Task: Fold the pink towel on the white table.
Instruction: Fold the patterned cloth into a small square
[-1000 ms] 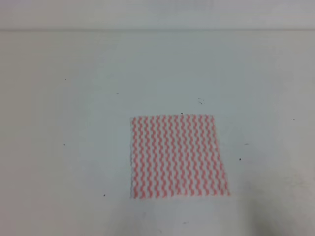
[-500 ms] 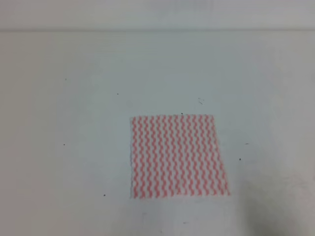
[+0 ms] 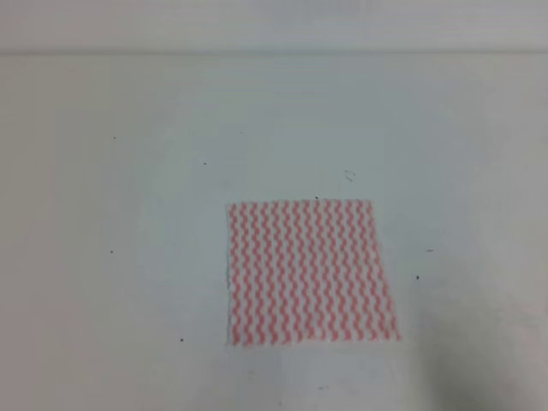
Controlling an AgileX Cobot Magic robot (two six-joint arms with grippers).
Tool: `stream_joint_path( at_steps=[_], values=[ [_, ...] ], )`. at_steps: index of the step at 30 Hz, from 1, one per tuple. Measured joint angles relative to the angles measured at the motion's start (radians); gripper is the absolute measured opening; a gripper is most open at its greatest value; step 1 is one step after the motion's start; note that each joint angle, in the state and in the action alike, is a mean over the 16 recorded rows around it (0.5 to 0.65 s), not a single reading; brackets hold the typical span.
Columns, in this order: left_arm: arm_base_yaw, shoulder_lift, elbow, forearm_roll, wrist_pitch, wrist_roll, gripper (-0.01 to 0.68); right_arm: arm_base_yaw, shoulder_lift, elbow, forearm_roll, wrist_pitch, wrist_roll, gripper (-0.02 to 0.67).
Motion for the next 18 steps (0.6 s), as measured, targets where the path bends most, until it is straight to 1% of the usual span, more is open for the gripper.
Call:
stream_joint_path(
  at_steps=[6, 11, 15, 18],
  values=[
    [0.0, 0.097, -0.077, -0.012, 0.091, 0.017, -0.005, 0.0, 0.11, -0.103, -0.069, 0.074, 0.001, -0.018],
    [0.0, 0.246, -0.176, -0.01, 0.187, 0.059, -0.005, 0.0, 0.258, -0.216, -0.151, 0.169, 0.001, -0.018],
    [0.0, 0.398, -0.252, -0.034, 0.262, 0.137, -0.005, 0.0, 0.384, -0.285, -0.205, 0.251, 0.002, -0.018],
    [-0.001, 0.509, -0.295, -0.1, 0.302, 0.245, -0.005, 0.0, 0.47, -0.317, -0.227, 0.304, 0.002, -0.018]
  ],
)
